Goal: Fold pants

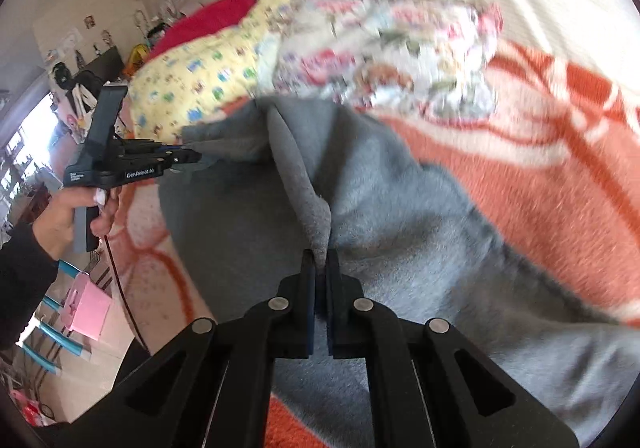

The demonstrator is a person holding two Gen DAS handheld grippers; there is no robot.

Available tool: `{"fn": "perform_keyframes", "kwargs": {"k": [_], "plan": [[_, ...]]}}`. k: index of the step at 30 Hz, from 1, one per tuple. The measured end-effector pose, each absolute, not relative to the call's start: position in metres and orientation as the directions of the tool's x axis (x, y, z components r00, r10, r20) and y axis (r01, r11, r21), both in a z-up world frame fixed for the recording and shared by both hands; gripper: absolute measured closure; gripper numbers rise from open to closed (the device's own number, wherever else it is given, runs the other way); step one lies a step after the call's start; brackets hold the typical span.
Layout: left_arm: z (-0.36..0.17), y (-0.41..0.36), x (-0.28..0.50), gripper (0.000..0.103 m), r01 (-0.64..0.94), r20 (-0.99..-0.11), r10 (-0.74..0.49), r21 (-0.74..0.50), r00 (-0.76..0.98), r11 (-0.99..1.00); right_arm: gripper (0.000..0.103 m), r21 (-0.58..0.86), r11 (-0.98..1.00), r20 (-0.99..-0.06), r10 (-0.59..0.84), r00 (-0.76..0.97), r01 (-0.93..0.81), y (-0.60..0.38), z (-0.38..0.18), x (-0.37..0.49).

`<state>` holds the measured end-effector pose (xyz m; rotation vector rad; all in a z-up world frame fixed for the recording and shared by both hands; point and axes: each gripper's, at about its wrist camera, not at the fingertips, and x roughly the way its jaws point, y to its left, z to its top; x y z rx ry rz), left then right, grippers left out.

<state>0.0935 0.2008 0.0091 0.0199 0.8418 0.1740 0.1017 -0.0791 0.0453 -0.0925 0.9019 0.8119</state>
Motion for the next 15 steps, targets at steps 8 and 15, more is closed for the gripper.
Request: {"fn": "perform_keyframes", "kwargs": {"k": [8, 15], "plan": [[0.027, 0.260, 0.057, 0.095, -0.281, -0.720, 0.246, 0.073, 0.649, 0.957, 0.098, 0.226, 0.651, -0.743, 0.596, 0.303, -0.725, -0.094, 0.061, 0.080], [-0.005, 0.280, 0.047, 0.095, -0.319, -0.749, 0.255, 0.061, 0.612, 0.946, 0.098, 0.251, 0.634, -0.806, 0.555, 0.204, -0.732, -0.090, 0.015, 0.057]]}}
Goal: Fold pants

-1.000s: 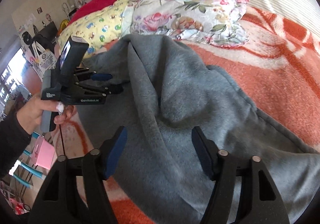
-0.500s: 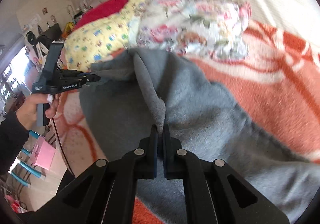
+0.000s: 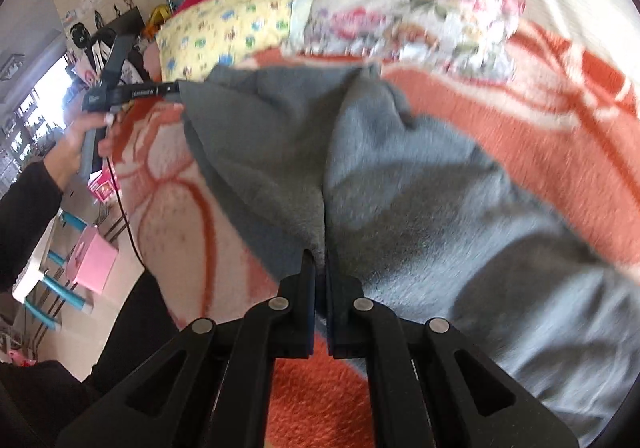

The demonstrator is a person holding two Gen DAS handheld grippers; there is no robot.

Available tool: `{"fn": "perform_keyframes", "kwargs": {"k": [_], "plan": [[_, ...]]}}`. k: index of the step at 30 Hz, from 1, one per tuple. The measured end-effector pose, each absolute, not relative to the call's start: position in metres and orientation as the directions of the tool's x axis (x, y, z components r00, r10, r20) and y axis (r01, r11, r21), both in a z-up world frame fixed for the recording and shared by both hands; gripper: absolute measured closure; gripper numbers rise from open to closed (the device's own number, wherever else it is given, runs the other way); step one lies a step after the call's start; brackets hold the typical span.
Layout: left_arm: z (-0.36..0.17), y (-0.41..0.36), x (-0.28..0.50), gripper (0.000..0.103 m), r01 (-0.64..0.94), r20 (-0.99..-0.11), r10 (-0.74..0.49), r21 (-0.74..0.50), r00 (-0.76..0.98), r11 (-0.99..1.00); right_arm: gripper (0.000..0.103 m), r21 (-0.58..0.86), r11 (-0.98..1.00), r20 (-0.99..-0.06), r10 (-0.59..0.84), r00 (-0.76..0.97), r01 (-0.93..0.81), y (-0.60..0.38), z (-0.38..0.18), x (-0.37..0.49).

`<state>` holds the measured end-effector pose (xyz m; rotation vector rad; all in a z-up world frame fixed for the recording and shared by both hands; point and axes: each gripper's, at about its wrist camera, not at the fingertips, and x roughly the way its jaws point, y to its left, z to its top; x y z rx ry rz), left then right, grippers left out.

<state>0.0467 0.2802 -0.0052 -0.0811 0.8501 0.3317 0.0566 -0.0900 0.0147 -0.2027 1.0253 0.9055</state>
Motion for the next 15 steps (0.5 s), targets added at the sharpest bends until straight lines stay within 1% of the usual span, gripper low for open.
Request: {"fn": "perform_keyframes", "kwargs": {"k": [3, 6, 9, 12, 13, 14, 15], "plan": [[-0.005, 0.286, 0.041, 0.095, -0.329, -0.741, 0.261, 0.057, 0.619, 0.942, 0.098, 0.264, 0.627, -0.810, 0.557, 0.185, -0.733, -0.088, 0.013, 0.050], [0.000, 0.292, 0.037, 0.094, -0.348, -0.719, 0.287, 0.068, 0.632, 0.935, 0.098, 0.286, 0.603, -0.781, 0.597, 0.183, -0.745, -0.087, 0.023, 0.043], [-0.013, 0.302, 0.038, 0.093, -0.363, -0.736, 0.294, 0.070, 0.609, 0.929, 0.098, 0.260, 0.601, -0.803, 0.569, 0.176, -0.756, -0.080, 0.014, 0.038], [-0.038, 0.309, 0.038, 0.085, -0.378, -0.765, 0.302, 0.083, 0.569, 0.922, 0.098, 0.281, 0.624, -0.832, 0.538, 0.139, -0.729, -0.079, -0.011, 0.042], [-0.039, 0.310, 0.035, 0.079, -0.381, -0.763, 0.300, 0.076, 0.573, 0.921, 0.096, 0.282, 0.632, -0.838, 0.528, 0.135, -0.722, -0.078, -0.019, 0.042], [-0.037, 0.311, 0.030, 0.073, -0.396, -0.757, 0.304, 0.065, 0.579, 0.916, 0.089, 0.275, 0.642, -0.848, 0.512, 0.133, -0.716, -0.078, -0.025, 0.042], [-0.035, 0.312, 0.026, 0.057, -0.412, -0.756, 0.310, 0.059, 0.577, 0.909, 0.085, 0.271, 0.647, -0.857, 0.499, 0.127, -0.713, -0.077, -0.028, 0.041]]}}
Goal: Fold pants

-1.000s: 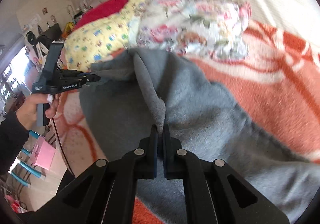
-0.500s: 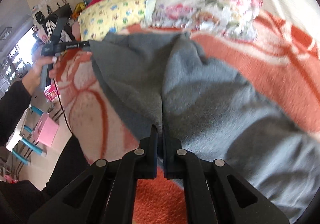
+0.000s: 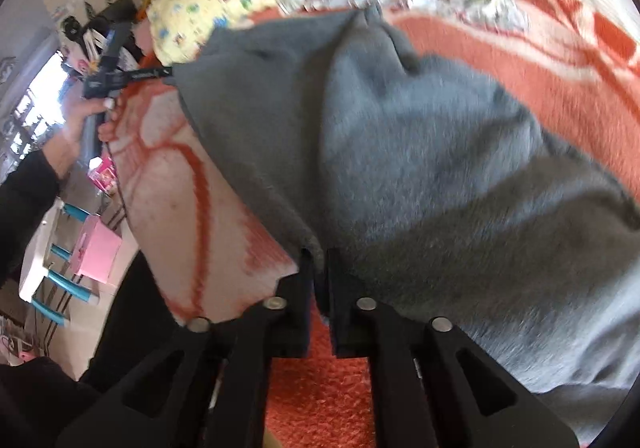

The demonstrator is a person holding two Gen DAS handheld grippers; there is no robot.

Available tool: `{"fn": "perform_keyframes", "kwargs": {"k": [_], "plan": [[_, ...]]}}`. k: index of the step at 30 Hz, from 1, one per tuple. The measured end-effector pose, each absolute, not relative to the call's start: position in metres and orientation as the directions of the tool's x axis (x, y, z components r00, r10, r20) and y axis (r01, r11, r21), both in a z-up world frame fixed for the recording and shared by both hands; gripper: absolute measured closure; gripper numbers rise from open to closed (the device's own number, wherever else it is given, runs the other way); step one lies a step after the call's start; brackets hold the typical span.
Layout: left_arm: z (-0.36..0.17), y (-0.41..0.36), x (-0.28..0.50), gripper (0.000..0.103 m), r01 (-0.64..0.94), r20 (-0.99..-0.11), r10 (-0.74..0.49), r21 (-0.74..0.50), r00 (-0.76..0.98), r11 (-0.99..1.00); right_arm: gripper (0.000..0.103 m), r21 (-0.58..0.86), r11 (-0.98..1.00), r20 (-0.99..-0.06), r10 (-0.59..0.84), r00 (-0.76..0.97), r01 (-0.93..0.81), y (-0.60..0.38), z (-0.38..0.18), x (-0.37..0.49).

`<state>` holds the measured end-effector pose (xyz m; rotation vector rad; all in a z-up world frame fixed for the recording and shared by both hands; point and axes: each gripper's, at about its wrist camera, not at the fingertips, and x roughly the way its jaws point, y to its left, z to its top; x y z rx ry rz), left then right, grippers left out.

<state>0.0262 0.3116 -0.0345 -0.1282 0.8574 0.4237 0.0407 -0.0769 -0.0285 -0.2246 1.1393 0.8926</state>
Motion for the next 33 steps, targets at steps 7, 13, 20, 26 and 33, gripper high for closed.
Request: {"fn": "perform_keyframes", "kwargs": {"k": [7, 13, 20, 26, 33], "plan": [[-0.001, 0.285, -0.008, 0.038, -0.437, -0.710, 0.315, 0.010, 0.630, 0.899, 0.047, 0.246, 0.664, -0.806, 0.544, 0.231, -0.706, -0.098, 0.005, 0.028], [0.016, 0.211, 0.026, 0.037, -0.275, -0.699, 0.158, -0.058, 0.698, 0.960, 0.047, 0.257, 0.778, -0.767, 0.525, 0.369, -0.574, -0.160, 0.029, 0.034], [0.022, 0.073, 0.103, 0.035, 0.040, -0.712, -0.099, -0.099, 0.695, 0.994, 0.047, 0.289, 0.912, -0.758, 0.405, 0.512, -0.292, -0.274, 0.040, 0.034], [0.023, -0.057, 0.160, 0.033, 0.303, -0.746, -0.263, -0.086, 0.612, 0.949, 0.047, 0.340, 0.938, -0.729, 0.305, 0.613, -0.064, -0.369, 0.051, 0.030], [0.025, -0.179, 0.219, 0.030, 0.521, -0.793, -0.360, -0.063, 0.492, 0.851, 0.047, 0.484, 0.872, -0.660, 0.310, 0.684, 0.073, -0.437, 0.049, 0.037]]}}
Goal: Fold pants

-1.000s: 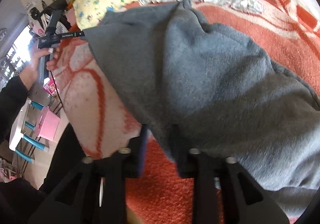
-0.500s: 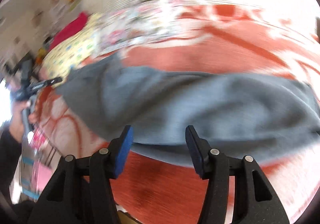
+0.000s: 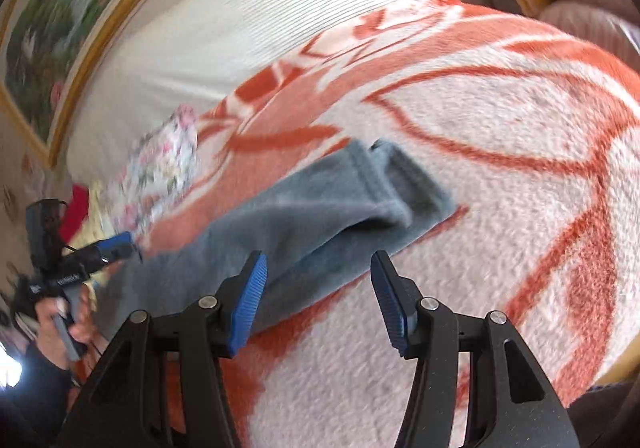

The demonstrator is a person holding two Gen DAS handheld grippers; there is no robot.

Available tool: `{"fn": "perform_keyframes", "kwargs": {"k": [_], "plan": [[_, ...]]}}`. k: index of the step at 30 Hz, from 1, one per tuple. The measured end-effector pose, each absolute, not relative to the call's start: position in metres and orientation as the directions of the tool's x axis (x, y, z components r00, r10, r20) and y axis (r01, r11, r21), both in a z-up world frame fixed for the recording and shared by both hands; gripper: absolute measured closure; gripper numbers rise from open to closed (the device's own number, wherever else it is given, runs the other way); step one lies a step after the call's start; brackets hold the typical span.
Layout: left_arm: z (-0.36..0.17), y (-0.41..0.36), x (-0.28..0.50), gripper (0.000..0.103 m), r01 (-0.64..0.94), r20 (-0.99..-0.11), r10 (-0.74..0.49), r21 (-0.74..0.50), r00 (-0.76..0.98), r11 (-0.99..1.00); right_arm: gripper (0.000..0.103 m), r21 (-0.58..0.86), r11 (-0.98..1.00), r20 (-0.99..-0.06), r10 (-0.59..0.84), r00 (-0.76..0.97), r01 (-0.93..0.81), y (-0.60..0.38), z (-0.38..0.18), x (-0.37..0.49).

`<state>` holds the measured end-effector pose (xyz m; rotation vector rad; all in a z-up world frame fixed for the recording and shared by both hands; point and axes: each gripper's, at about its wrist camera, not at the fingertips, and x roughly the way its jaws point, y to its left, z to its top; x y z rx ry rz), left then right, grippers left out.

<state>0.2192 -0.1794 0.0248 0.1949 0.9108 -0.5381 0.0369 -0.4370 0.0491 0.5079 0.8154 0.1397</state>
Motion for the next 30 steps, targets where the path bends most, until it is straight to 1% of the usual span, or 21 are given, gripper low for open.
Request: {"fn": "perform_keyframes", "kwargs": {"k": [4, 10, 15, 17, 20, 21, 22, 23, 24, 25, 26, 28, 30], "plan": [[0.019, -0.239, 0.257, 0.030, 0.607, -0.830, -0.392, -0.083, 0.396, 0.790, 0.047, 0.507, 0.858, -0.646, 0.309, 0.698, 0.089, -0.450, 0.042, 0.045], [-0.010, -0.308, 0.299, 0.030, 0.675, -0.885, -0.382, -0.113, 0.265, 0.729, 0.047, 0.585, 0.808, -0.596, 0.364, 0.716, 0.075, -0.466, 0.034, 0.051], [-0.030, -0.349, 0.313, 0.030, 0.704, -0.910, -0.360, -0.116, 0.207, 0.700, 0.048, 0.618, 0.784, -0.582, 0.405, 0.705, 0.060, -0.465, 0.026, 0.063], [-0.038, -0.362, 0.316, 0.030, 0.715, -0.916, -0.356, -0.122, 0.186, 0.688, 0.049, 0.620, 0.780, -0.584, 0.389, 0.713, 0.082, -0.468, 0.022, 0.065], [-0.046, -0.373, 0.315, 0.030, 0.729, -0.921, -0.351, -0.123, 0.169, 0.673, 0.049, 0.585, 0.796, -0.609, 0.303, 0.733, 0.157, -0.478, 0.017, 0.062], [-0.048, -0.376, 0.314, 0.034, 0.735, -0.923, -0.346, -0.118, 0.166, 0.668, 0.050, 0.596, 0.788, -0.604, 0.317, 0.731, 0.151, -0.480, 0.014, 0.063], [-0.051, -0.379, 0.312, 0.041, 0.740, -0.926, -0.341, -0.114, 0.163, 0.663, 0.055, 0.612, 0.778, -0.598, 0.340, 0.726, 0.140, -0.482, 0.011, 0.064], [-0.052, -0.380, 0.311, 0.047, 0.746, -0.928, -0.340, -0.115, 0.156, 0.656, 0.067, 0.631, 0.766, -0.585, 0.370, 0.722, 0.120, -0.482, 0.008, 0.065], [-0.054, -0.382, 0.309, 0.061, 0.753, -0.929, -0.340, -0.117, 0.148, 0.648, 0.073, 0.637, 0.764, -0.580, 0.389, 0.716, 0.101, -0.480, 0.006, 0.066], [-0.054, -0.384, 0.307, 0.070, 0.762, -0.928, -0.344, -0.119, 0.142, 0.636, 0.086, 0.634, 0.768, -0.582, 0.392, 0.712, 0.095, -0.480, 0.005, 0.066], [-0.053, -0.387, 0.303, 0.073, 0.773, -0.927, -0.342, -0.105, 0.152, 0.626, 0.090, 0.635, 0.768, -0.579, 0.398, 0.712, 0.087, -0.480, 0.003, 0.066], [-0.050, -0.393, 0.297, 0.085, 0.796, -0.927, -0.329, -0.059, 0.181, 0.603, 0.093, 0.650, 0.756, -0.563, 0.413, 0.716, 0.075, -0.481, 0.001, 0.065], [-0.044, -0.399, 0.294, 0.090, 0.806, -0.924, -0.331, -0.045, 0.191, 0.591, 0.093, 0.651, 0.756, -0.543, 0.405, 0.735, 0.065, -0.486, 0.006, 0.061]]}}
